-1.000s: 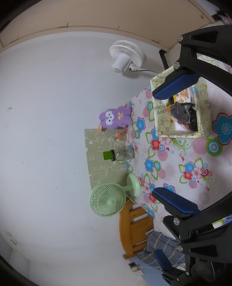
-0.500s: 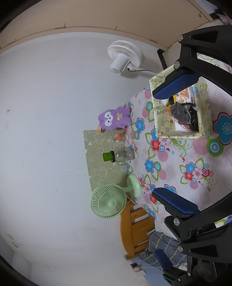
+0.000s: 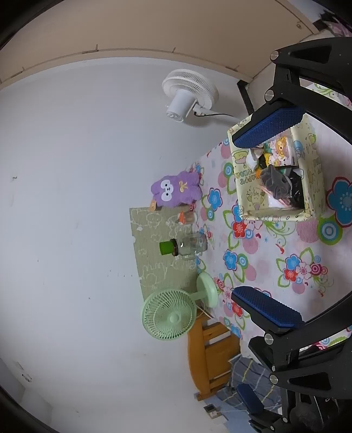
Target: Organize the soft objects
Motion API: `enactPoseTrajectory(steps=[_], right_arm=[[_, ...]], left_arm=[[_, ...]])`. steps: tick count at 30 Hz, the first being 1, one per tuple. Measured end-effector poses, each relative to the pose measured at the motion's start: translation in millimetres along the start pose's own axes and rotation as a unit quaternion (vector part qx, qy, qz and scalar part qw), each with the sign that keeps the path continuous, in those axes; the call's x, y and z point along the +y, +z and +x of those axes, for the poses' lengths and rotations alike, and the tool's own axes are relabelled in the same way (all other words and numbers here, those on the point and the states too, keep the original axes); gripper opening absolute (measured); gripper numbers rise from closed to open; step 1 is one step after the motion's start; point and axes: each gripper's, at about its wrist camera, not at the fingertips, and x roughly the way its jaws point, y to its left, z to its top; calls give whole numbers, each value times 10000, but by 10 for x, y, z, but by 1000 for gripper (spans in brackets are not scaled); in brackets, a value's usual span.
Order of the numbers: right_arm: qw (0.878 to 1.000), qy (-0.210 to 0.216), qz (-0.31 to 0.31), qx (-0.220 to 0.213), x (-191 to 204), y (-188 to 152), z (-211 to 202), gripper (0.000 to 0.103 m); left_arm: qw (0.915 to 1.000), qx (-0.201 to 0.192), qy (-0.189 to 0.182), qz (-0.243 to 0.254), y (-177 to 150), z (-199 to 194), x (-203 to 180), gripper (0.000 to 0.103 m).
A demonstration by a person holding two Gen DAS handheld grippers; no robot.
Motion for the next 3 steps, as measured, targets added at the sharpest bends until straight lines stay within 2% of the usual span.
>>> enactPoseTrajectory(steps=[3], right_arm=[[10000,-17,-11,4,-13,-8,19,103]], left_arm=[[10000,17,17,0,1,19,0,103]])
